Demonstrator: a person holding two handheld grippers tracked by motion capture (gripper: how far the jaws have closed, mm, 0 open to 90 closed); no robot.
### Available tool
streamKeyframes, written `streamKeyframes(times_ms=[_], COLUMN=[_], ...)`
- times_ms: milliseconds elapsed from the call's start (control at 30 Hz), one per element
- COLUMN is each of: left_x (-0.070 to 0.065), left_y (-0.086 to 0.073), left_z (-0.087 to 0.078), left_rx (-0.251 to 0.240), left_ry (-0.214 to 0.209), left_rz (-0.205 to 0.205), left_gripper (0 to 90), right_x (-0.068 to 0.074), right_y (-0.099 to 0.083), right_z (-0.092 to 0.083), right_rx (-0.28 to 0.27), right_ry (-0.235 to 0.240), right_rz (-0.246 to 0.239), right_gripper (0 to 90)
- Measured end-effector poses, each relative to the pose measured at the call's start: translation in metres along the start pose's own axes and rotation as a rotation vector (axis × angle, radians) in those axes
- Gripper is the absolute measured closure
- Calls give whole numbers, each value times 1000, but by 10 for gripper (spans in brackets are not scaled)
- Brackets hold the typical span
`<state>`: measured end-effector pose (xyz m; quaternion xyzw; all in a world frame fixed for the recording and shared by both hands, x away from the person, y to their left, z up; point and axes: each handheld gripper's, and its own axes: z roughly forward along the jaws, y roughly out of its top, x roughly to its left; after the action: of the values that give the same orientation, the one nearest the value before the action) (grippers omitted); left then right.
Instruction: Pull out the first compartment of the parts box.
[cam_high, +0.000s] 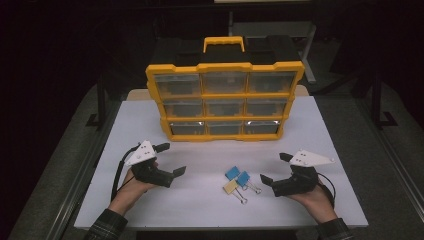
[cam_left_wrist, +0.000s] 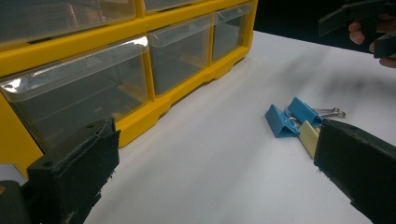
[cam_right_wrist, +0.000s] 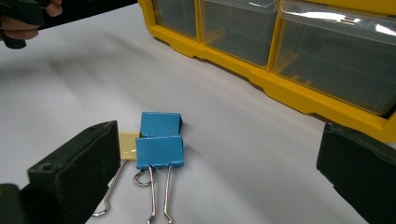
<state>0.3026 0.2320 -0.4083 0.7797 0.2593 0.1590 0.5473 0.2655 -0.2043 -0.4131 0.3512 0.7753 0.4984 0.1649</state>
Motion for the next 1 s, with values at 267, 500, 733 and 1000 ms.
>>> streamKeyframes(times_ms=[267,500,733,1000], left_x=[-1,-2,-2,-2], left_y=[2,5,6,7], left_z=[7,10,15,20], left_rx=[12,11,5,8], left_ry=[-6,-13,-22,-23], left_rz=[12,12,16,22], left_gripper=[0,0,0,0], right_x=[0,1,2,1], right_y=[0,0,-1,-1], right_z=[0,1,1,2], right_rx=[0,1,5,2], right_ry=[4,8,13,20], right_rz=[-1,0,4,2], right_gripper=[0,0,0,0])
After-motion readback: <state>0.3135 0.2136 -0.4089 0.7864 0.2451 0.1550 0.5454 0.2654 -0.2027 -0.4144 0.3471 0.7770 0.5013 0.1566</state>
